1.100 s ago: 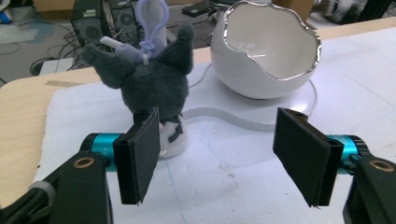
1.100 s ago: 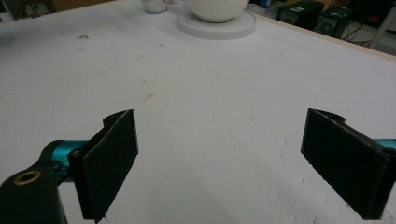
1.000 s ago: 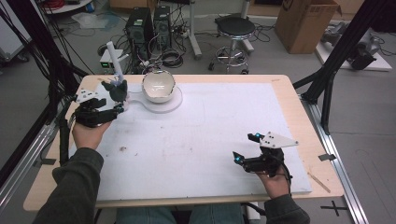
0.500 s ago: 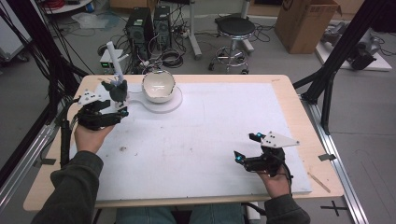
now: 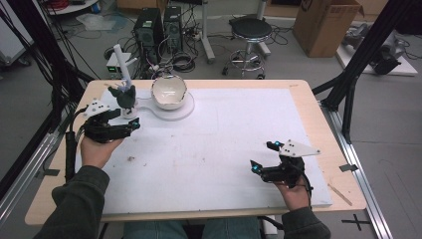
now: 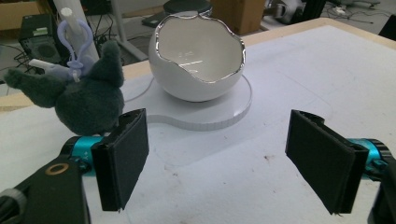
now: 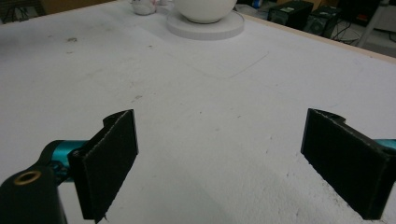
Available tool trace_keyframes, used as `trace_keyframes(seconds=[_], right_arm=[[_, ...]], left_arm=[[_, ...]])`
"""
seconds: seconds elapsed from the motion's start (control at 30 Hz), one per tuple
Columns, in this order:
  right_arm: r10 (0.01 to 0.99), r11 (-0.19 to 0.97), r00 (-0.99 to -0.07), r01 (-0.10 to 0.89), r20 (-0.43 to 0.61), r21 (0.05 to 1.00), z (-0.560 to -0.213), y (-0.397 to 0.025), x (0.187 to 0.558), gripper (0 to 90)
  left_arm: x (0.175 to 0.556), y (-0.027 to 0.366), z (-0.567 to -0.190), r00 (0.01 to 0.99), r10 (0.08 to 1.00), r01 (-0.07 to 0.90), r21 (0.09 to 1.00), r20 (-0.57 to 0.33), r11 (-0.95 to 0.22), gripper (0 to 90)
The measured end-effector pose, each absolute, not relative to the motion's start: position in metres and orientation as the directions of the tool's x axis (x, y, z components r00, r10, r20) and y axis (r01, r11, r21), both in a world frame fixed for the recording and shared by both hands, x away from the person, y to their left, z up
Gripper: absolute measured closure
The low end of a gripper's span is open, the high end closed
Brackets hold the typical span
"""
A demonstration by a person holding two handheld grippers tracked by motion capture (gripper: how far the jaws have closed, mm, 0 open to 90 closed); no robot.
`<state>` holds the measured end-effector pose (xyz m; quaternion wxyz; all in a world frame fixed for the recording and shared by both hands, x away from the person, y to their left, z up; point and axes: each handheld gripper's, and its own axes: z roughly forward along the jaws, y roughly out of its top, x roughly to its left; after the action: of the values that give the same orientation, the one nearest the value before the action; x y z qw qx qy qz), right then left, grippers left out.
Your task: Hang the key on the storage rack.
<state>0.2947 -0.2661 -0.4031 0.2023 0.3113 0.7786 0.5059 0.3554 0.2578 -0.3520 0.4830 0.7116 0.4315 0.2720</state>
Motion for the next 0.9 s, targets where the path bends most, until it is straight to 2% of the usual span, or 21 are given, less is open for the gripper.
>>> trace_keyframes(seconds=[0.9], right_arm=[[0.701,0.291,-0.713,0.283,-0.002,0.914,-0.403,-0.268,0.297,10.3]], left_arm=[[0.339,0.248,-0.361,0.516,0.856,0.345,0.921,-0.022,-0.184,21.3]])
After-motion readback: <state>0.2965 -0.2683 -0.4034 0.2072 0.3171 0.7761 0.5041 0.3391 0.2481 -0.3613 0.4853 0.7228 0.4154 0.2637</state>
